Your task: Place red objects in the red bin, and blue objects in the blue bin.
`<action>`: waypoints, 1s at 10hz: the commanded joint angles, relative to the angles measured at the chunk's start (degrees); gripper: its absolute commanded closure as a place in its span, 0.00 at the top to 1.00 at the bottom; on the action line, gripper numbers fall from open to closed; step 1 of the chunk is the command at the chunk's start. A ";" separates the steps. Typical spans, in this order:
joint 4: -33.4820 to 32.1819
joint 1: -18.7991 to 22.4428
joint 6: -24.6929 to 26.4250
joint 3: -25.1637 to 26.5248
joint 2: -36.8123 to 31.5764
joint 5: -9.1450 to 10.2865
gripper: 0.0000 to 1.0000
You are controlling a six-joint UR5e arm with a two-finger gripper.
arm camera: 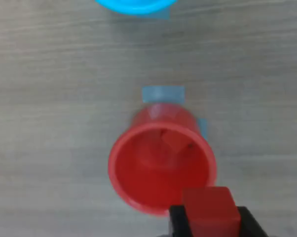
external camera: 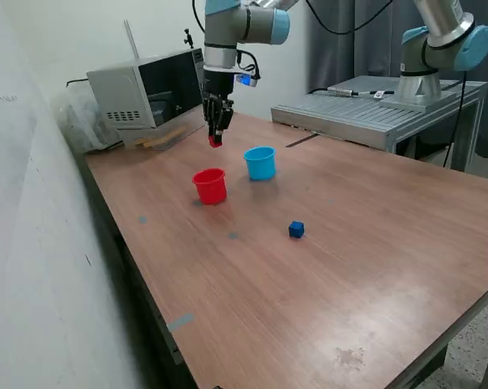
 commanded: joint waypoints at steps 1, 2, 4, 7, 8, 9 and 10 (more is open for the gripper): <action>-0.44 -0.27 -0.19 -1.22 3.54 0.26 0.00; -0.45 -0.26 -0.19 -2.19 4.24 0.26 0.00; -0.53 -0.26 -0.19 -4.82 6.61 0.26 0.00; -1.32 -0.35 -0.19 -6.85 8.11 0.35 0.00; -1.67 -0.27 -0.19 -6.85 8.20 0.35 0.00; -1.68 -0.35 -0.19 -6.85 8.38 0.35 0.00; -1.68 -0.35 -0.19 -6.85 8.38 0.35 0.00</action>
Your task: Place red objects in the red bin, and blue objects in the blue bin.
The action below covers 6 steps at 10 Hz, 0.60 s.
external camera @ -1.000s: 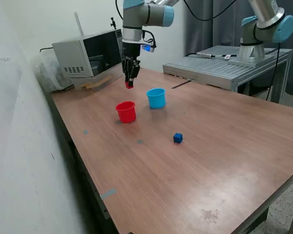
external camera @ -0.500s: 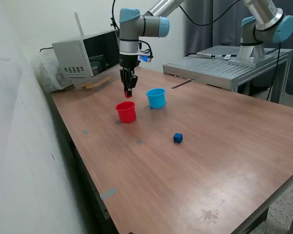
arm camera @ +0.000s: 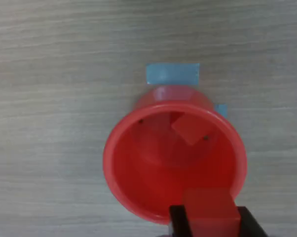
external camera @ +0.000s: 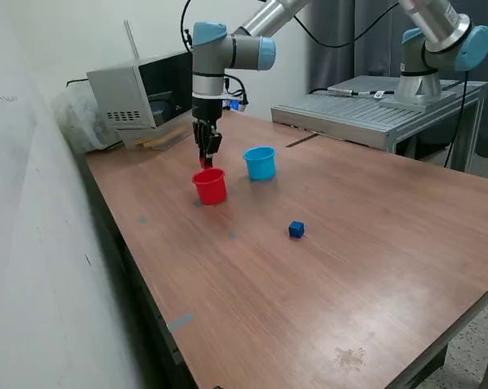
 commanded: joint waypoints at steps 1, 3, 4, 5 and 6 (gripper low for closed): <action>-0.80 -0.21 0.00 -0.40 0.66 -0.07 0.00; -0.80 -1.08 0.00 -0.14 0.66 -0.16 1.00; -0.80 -1.35 0.00 -0.14 0.66 -0.25 1.00; -0.80 -1.61 -0.09 -0.05 0.66 -0.25 1.00; -0.80 -1.96 -0.09 0.04 0.66 -0.33 1.00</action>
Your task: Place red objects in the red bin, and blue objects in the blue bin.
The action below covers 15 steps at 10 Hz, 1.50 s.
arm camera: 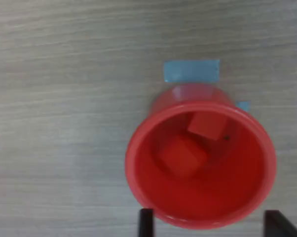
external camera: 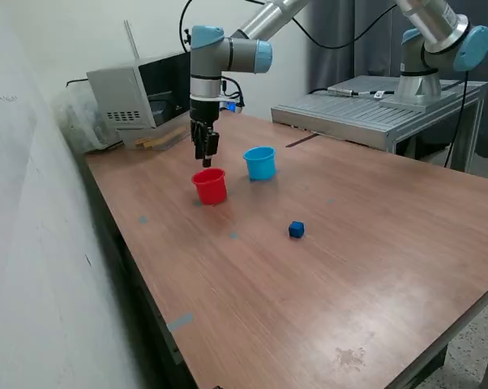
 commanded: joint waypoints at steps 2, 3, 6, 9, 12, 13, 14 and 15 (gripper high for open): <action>0.37 -0.85 -0.49 0.28 -0.22 -0.31 1.00; 0.98 -0.24 -1.46 1.23 -2.39 -0.32 1.00; 8.51 3.71 -3.92 6.24 -17.39 0.04 1.00; 16.96 11.43 -4.01 13.52 -32.16 -0.23 1.00; 20.41 18.65 -2.96 16.54 -38.36 -0.23 1.00; 20.41 18.93 -2.87 15.75 -37.32 -0.14 1.00; 20.41 18.93 -2.35 12.26 -34.52 0.03 1.00; 20.41 19.45 -0.26 8.05 -30.93 0.04 1.00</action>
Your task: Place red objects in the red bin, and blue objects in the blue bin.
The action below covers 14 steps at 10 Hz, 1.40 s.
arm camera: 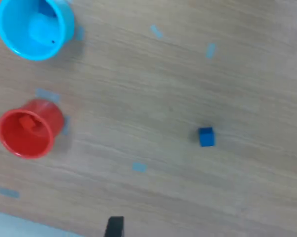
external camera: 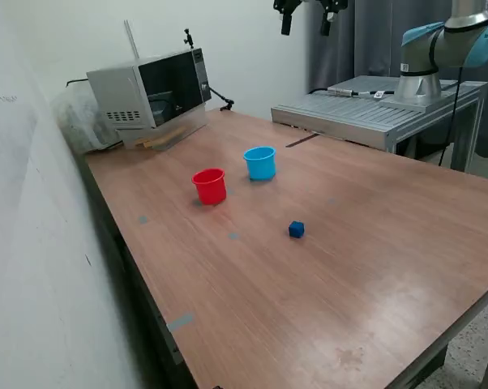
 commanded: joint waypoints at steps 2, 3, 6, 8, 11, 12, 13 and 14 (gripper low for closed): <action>0.52 3.61 4.85 -13.42 12.71 0.32 1.00; -2.00 4.13 4.86 -14.93 19.54 0.49 1.00; -12.03 4.58 4.86 -14.77 36.78 0.49 1.00; -17.13 4.49 4.86 -14.86 41.92 1.89 1.00; -18.02 4.14 4.60 -16.27 45.71 3.57 1.00; -18.20 3.96 4.25 -16.09 45.80 3.57 1.00; -18.20 3.79 4.24 -16.09 45.72 3.57 1.00; -18.20 3.35 4.16 -16.09 45.72 3.48 1.00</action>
